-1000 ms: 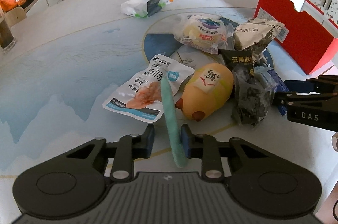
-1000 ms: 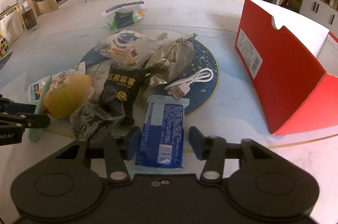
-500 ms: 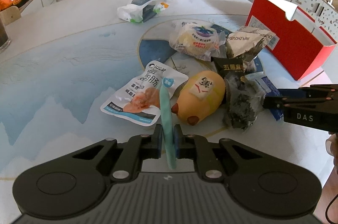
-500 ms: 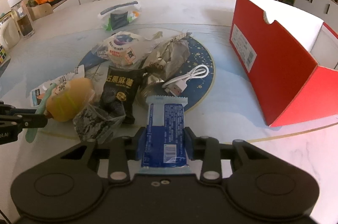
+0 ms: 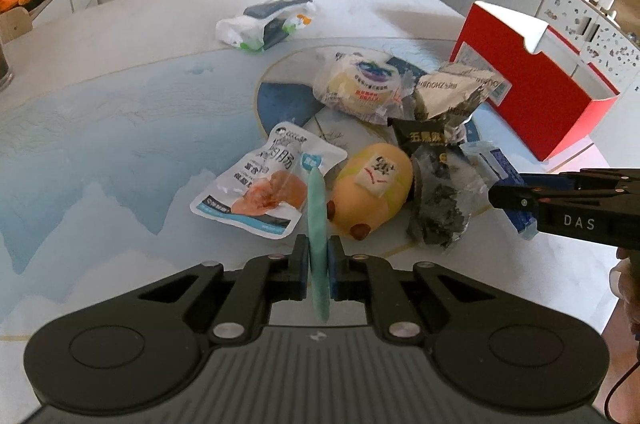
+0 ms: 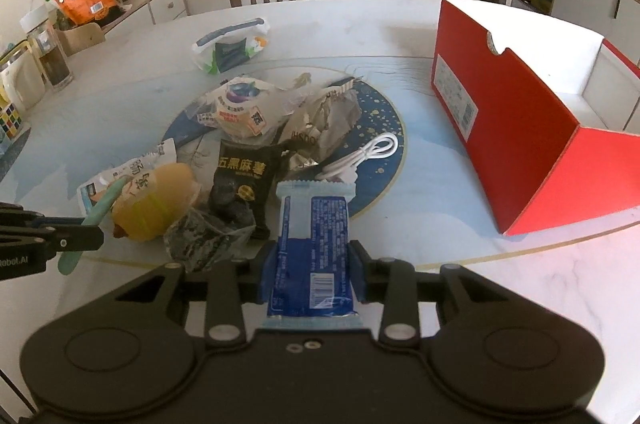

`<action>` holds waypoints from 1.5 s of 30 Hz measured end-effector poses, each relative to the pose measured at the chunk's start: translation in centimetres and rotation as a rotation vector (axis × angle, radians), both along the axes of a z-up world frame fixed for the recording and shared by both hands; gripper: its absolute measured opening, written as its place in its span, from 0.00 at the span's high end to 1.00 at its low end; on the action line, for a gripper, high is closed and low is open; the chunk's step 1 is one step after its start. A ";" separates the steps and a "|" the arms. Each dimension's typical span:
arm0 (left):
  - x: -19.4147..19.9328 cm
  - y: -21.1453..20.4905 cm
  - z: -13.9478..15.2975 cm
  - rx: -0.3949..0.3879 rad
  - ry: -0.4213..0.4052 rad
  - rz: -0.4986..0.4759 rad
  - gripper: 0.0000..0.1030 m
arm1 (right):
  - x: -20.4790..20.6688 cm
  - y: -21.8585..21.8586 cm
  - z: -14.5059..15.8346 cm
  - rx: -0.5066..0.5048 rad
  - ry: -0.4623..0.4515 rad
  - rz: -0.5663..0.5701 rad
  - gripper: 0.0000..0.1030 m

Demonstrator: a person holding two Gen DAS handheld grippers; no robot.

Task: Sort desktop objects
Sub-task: 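Carry the toothbrush and blue bar with both tools over the red shoebox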

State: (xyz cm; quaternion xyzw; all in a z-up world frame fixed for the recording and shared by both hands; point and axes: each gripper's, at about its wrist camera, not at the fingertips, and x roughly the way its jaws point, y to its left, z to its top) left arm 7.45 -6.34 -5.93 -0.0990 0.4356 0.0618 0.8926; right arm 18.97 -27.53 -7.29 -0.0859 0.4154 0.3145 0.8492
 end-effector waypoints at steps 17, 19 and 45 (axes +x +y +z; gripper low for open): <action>-0.3 0.4 5.4 0.017 -0.108 -0.057 0.92 | -1.0 -0.7 5.0 0.065 -0.031 -0.035 0.65; 0.0 0.2 6.2 0.024 -0.124 -0.075 0.92 | -1.2 -0.9 5.8 0.078 -0.036 -0.049 0.65; 8.8 -7.1 11.6 0.049 -0.207 -0.206 0.92 | 4.5 -6.8 11.6 0.109 -0.100 -0.112 0.65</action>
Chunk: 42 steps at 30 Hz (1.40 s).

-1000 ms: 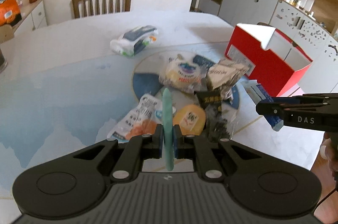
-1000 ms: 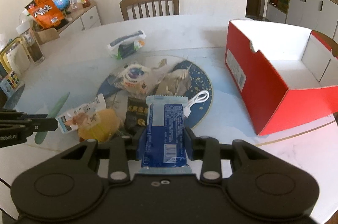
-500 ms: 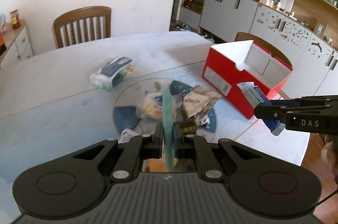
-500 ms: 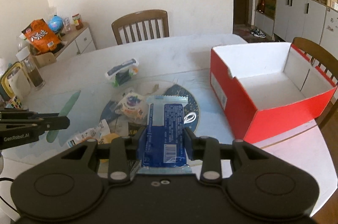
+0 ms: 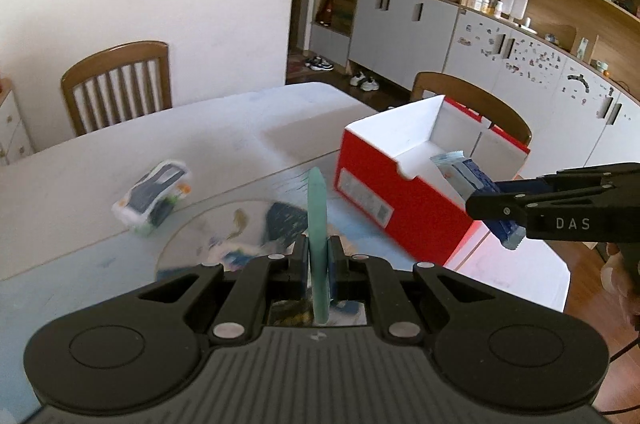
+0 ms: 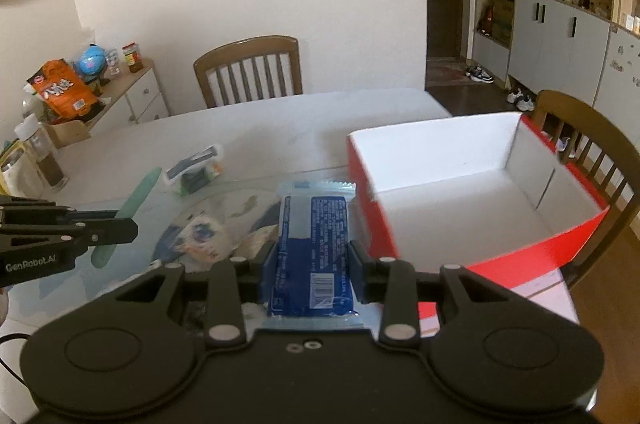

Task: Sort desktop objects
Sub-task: 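Carry the toothbrush and blue bar with both tools over the red shoebox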

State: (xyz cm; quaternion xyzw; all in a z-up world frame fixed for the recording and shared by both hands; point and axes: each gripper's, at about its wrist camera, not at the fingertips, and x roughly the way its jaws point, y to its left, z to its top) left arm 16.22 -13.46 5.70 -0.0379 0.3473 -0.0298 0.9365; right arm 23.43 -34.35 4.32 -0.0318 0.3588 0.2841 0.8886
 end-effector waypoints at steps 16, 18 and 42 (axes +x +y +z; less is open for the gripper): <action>8.7 -7.0 -0.1 -0.005 0.027 -0.024 0.92 | 7.6 -5.0 -0.7 -0.027 0.011 0.024 0.65; 9.8 -7.7 -0.2 -0.013 0.031 -0.022 0.92 | 8.5 -5.6 -1.0 -0.031 0.013 0.024 0.65; 23.1 -14.5 -4.6 -0.003 0.227 -0.068 0.92 | 18.2 -9.5 -6.0 -0.093 0.129 0.020 0.65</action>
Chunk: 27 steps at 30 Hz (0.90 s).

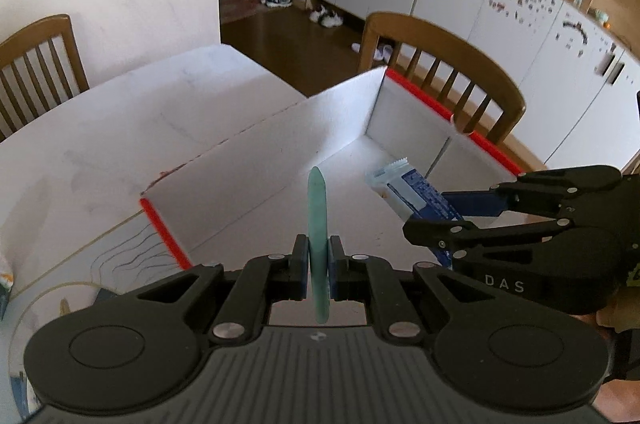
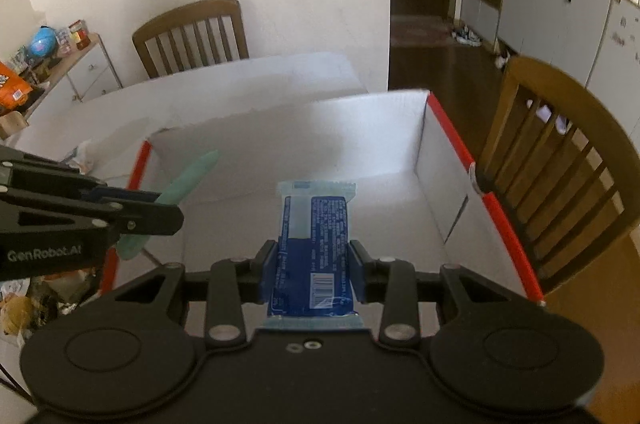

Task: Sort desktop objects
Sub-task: 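Carry the toothbrush and blue bar with both tools over the red shoebox, then open the left tool dropping the toothbrush while the right tool releases the bar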

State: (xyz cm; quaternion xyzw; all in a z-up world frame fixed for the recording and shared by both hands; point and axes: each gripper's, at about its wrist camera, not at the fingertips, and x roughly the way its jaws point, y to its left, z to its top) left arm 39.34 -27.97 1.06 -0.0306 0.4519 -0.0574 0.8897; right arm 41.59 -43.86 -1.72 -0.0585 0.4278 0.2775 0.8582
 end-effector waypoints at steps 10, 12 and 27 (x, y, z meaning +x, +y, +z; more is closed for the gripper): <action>2.7 -1.9 -1.4 0.066 0.081 -0.050 0.92 | 2.5 -0.1 -2.7 -0.055 0.059 0.020 0.65; 3.2 -2.5 -1.7 0.084 0.112 -0.063 0.92 | 2.9 0.1 -3.3 -0.071 0.072 0.031 0.65; 6.1 -4.2 -4.7 0.131 0.299 -0.127 0.92 | 4.9 0.9 -6.5 -0.170 0.175 0.096 0.65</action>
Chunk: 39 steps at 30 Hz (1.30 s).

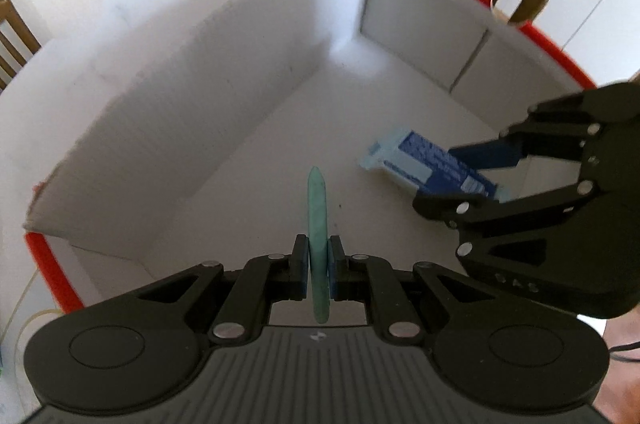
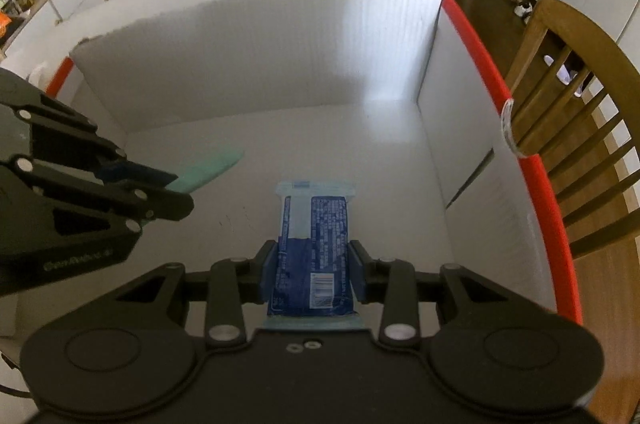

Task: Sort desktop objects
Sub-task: 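Open the left tool dropping the toothbrush while the right tool releases the bar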

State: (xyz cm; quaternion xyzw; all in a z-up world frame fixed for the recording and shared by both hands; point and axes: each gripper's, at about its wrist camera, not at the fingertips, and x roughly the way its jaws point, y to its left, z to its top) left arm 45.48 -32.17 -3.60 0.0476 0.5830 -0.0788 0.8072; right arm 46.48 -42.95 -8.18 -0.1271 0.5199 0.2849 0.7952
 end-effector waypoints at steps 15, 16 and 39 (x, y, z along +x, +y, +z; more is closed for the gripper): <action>1.3 -0.2 -1.6 0.019 0.112 0.007 0.92 | 0.5 0.6 -0.2 -0.037 0.053 0.027 0.62; 1.3 -0.2 -1.6 0.018 0.115 0.013 0.92 | 0.7 0.6 -0.3 -0.038 0.053 0.026 0.61; -2.1 0.6 4.8 -0.049 -0.020 0.067 0.92 | -0.6 -0.9 3.1 0.059 0.015 0.076 0.45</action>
